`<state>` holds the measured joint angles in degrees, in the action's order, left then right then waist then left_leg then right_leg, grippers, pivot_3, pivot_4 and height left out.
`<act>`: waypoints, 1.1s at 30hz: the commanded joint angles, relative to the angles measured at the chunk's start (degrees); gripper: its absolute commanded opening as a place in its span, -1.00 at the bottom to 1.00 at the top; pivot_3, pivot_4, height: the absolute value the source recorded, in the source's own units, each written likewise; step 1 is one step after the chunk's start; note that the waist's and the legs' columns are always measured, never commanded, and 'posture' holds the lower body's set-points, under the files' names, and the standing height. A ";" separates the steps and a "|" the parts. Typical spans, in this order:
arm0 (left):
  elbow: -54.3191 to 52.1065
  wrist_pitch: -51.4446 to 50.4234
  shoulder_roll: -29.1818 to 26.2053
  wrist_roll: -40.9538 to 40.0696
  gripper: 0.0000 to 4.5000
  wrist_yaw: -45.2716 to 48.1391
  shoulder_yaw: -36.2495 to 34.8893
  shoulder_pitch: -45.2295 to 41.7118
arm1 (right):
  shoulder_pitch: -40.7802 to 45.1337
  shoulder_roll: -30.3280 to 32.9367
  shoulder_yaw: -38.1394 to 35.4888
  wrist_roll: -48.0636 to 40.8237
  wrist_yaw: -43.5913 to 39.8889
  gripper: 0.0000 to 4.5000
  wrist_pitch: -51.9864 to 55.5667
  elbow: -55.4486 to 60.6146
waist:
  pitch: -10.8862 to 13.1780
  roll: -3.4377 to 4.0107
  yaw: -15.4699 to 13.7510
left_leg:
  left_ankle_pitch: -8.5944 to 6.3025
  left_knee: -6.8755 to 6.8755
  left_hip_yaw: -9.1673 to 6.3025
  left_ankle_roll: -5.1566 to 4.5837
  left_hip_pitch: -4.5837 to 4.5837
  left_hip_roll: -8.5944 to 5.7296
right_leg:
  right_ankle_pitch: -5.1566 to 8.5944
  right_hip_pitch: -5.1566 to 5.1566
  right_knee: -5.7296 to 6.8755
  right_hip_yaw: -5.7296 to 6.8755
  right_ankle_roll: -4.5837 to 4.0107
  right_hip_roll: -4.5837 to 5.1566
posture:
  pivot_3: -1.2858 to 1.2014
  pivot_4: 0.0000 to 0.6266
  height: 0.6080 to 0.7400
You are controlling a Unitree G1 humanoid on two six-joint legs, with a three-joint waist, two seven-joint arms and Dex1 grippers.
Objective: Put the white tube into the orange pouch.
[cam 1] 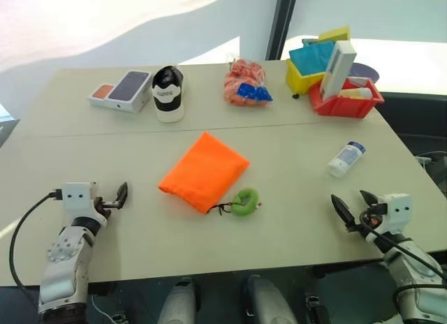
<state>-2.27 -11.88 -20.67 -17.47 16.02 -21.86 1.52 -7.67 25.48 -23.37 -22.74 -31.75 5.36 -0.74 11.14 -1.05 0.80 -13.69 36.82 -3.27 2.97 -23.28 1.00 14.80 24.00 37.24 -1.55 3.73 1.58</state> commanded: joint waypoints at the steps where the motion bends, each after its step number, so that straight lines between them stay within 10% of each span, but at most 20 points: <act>1: 0.98 0.28 -0.19 -1.60 1.00 -1.50 -3.07 -1.82 | 0.32 -0.71 -0.05 0.21 0.97 0.99 -1.47 1.45 | 0.00 0.00 -0.03 | 0.00 0.00 0.00 0.00 0.00 0.00 | 0.00 0.00 0.00 0.00 0.00 0.00 | 0.03 -0.52 1.00; 33: -4.58 31.56 -14.80 19.66 1.00 18.17 17.40 2.27 | 3.70 -1.72 16.35 3.42 -2.42 0.99 0.05 12.27 | -0.03 0.08 -0.13 | 0.00 0.03 0.06 0.00 -0.01 0.01 | -0.02 -0.02 -0.01 -0.03 -0.05 0.07 | 0.03 -0.52 1.00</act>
<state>-6.78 17.99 -34.77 0.80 33.69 -5.28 4.46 -4.10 23.71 -6.92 -19.27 -33.91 6.78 9.48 11.11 -0.97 0.67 -13.68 36.85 -3.21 2.97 -23.28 1.01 14.78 23.99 37.25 -1.58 3.69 1.62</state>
